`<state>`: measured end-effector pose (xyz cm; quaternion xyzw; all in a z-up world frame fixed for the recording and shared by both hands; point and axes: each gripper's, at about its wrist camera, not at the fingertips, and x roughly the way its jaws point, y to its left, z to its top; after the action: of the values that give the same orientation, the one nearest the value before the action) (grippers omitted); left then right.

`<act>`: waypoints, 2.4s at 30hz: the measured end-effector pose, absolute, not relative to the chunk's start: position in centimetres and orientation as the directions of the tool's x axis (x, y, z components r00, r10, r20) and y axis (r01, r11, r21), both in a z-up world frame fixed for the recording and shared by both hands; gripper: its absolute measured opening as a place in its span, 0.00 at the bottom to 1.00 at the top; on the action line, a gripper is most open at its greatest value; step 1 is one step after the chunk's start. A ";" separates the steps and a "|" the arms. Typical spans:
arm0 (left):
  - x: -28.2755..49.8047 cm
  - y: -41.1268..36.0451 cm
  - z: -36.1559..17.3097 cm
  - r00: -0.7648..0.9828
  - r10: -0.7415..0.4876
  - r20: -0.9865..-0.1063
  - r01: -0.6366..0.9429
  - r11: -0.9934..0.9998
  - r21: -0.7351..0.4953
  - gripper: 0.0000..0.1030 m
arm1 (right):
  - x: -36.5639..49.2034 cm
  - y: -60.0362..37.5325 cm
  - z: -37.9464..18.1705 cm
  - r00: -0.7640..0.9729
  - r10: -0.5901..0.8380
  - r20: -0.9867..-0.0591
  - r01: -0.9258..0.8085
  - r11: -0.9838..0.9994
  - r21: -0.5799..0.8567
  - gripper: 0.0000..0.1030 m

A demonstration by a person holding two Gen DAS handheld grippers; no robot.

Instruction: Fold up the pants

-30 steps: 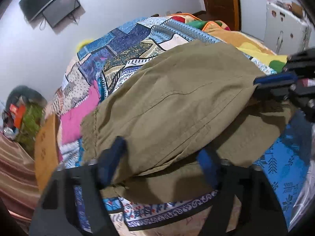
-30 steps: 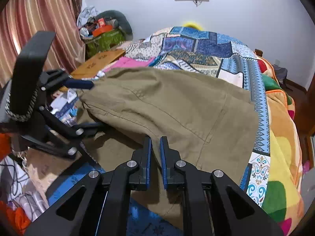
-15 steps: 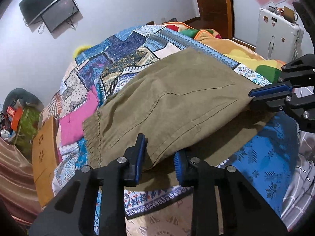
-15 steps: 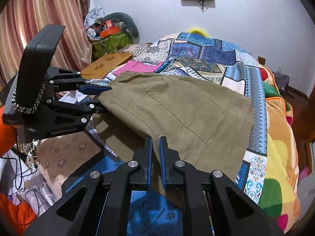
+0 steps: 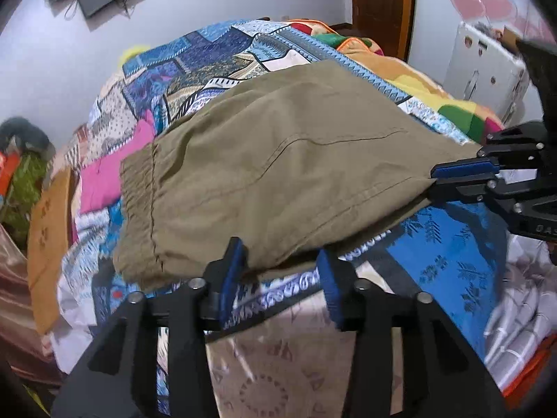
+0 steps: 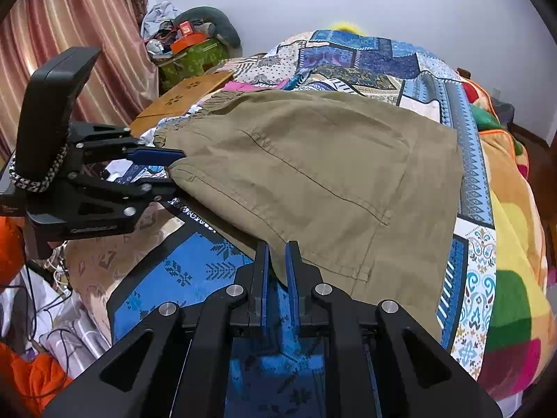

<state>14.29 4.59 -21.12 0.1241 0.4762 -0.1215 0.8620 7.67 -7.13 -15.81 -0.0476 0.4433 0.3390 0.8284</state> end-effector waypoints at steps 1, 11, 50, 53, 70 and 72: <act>14.1 5.1 -20.8 0.515 -0.105 -0.851 0.317 0.945 0.076 0.46 | 7.6 -7.2 -15.8 0.375 0.515 -0.771 -0.601 0.768 0.221 0.11; 14.9 13.0 -18.5 0.577 0.002 -0.817 0.057 0.997 0.043 0.65 | 7.5 -10.2 -13.4 0.454 0.516 -0.726 -0.542 0.807 0.235 0.36; 18.2 17.2 -18.7 0.577 0.020 -0.816 -0.037 0.999 -0.002 0.65 | 9.8 -16.8 -16.2 0.441 0.378 -0.814 -0.331 0.911 0.244 0.36; 20.5 17.3 -18.0 0.588 0.034 -0.808 -0.038 0.999 0.014 0.65 | 11.5 -16.8 -15.3 0.478 0.379 -0.793 -0.336 0.913 0.233 0.37; 31.8 18.0 -23.0 0.504 0.003 -0.864 -0.019 1.000 -0.008 0.65 | 28.1 -16.0 -17.2 0.541 0.342 -0.768 -0.299 0.932 0.205 0.39; 32.2 18.2 -23.5 0.501 -0.014 -0.866 -0.025 0.999 -0.031 0.66 | 30.3 -15.9 -18.6 0.528 0.334 -0.781 -0.286 0.936 0.207 0.39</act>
<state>32.19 18.18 -23.50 -0.0199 0.4997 0.0032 0.8660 30.34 -15.87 -18.64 0.0267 0.4521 0.1774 0.8738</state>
